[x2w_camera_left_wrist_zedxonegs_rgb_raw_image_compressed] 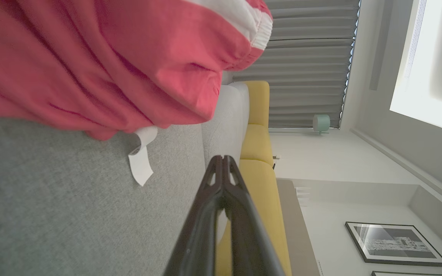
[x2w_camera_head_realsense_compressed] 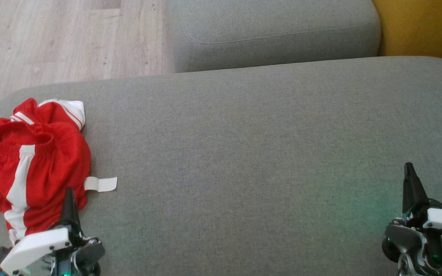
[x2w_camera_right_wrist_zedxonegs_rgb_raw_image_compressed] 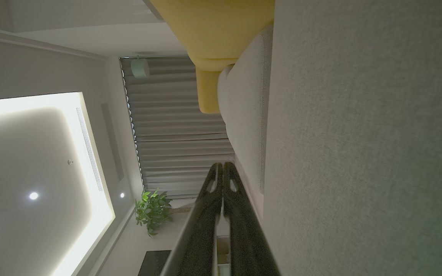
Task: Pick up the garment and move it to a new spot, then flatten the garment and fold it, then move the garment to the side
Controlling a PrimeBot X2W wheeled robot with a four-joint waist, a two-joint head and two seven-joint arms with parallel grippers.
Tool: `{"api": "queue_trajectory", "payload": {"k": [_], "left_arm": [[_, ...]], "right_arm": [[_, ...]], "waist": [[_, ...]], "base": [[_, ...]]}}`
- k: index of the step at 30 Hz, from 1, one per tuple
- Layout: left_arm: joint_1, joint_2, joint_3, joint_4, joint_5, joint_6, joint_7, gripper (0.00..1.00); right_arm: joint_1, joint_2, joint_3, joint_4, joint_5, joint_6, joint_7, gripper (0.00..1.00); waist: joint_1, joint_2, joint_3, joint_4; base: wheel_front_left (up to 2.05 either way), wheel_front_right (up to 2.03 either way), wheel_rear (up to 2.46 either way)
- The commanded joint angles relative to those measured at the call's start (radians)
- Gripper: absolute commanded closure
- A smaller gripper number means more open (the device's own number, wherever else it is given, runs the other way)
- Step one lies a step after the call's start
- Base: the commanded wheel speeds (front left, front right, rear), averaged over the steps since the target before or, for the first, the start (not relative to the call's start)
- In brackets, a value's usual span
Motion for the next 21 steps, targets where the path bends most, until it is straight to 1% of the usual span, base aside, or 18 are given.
{"api": "queue_trajectory", "payload": {"k": [1,21], "left_arm": [[-0.048,0.004,0.037,-0.037,-0.006,-0.007,0.007,1.00],[-0.048,0.004,0.037,-0.037,-0.006,-0.007,0.007,1.00]], "right_arm": [[-0.055,-0.005,0.021,-0.038,-0.007,-0.001,0.006,1.00],[-0.055,-0.005,0.021,-0.038,-0.007,-0.001,0.006,1.00]], "waist": [[0.0000,0.0000,0.000,0.000],[0.0000,0.0000,0.000,0.000]], "base": [[0.00,0.00,0.00],[0.00,0.00,0.00]]}}
